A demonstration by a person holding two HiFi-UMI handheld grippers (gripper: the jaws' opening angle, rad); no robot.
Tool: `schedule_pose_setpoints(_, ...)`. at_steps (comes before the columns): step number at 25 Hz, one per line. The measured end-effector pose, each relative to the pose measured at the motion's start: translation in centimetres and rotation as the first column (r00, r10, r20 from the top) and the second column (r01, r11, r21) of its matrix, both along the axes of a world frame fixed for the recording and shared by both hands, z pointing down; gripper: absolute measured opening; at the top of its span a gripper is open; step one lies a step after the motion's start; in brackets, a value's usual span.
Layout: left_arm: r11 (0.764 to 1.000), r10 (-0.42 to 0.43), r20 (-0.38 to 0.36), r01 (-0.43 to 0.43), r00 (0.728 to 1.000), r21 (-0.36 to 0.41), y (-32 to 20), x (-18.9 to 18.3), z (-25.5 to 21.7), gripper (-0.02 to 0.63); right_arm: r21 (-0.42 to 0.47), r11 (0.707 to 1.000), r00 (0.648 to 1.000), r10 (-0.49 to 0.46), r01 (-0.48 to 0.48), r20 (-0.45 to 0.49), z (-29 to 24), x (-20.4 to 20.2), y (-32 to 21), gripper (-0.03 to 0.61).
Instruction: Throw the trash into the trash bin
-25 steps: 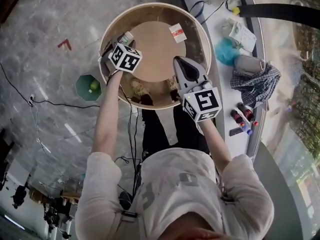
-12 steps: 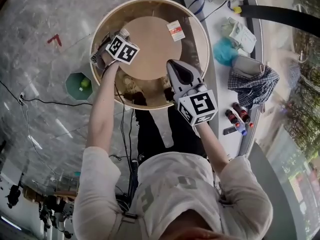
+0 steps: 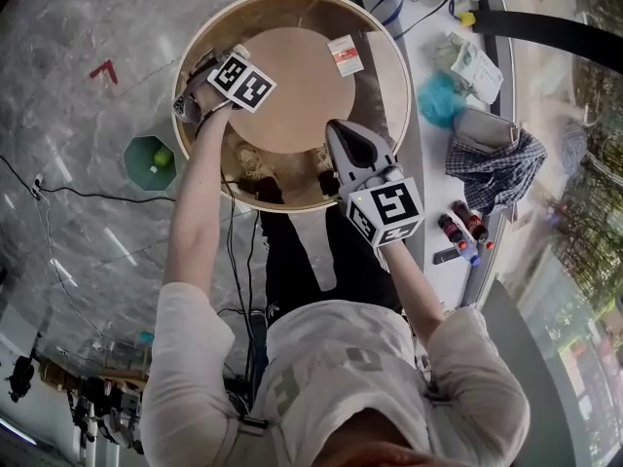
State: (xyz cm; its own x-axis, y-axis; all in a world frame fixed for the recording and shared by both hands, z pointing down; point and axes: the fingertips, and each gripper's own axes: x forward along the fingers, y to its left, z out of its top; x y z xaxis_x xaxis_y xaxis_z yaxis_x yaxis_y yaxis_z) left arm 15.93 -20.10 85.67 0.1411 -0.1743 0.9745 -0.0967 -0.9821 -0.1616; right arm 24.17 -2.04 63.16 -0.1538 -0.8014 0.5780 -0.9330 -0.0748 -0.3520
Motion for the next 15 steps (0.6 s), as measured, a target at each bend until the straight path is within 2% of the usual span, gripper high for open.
schedule_pose_setpoints(5,1.0,-0.012,-0.013,0.013,1.0,0.018,-0.2,0.1,-0.2,0.202,-0.007,1.0,1.0,0.003,-0.003,0.0,0.3,-0.2,0.8,0.015)
schedule_pose_setpoints(9,0.992,-0.122,-0.102,0.124,0.987,0.011,-0.1,-0.7,-2.5,0.201,0.017,1.0,0.999,-0.023,0.023,-0.022,-1.3,-0.3,0.5,0.015)
schedule_pose_setpoints(12,0.977,-0.209,-0.194,0.211,0.959,-0.011,2.4,-2.0,-6.1,0.201,0.011,0.998,0.997,-0.06,0.06,-0.05,-3.7,-0.9,1.4,0.015)
schedule_pose_setpoints(15,0.952,-0.29,-0.294,0.305,0.911,0.003,3.4,-3.7,-11.0,0.201,0.047,0.994,0.992,-0.091,0.095,-0.082,-6.5,-1.6,1.0,0.015)
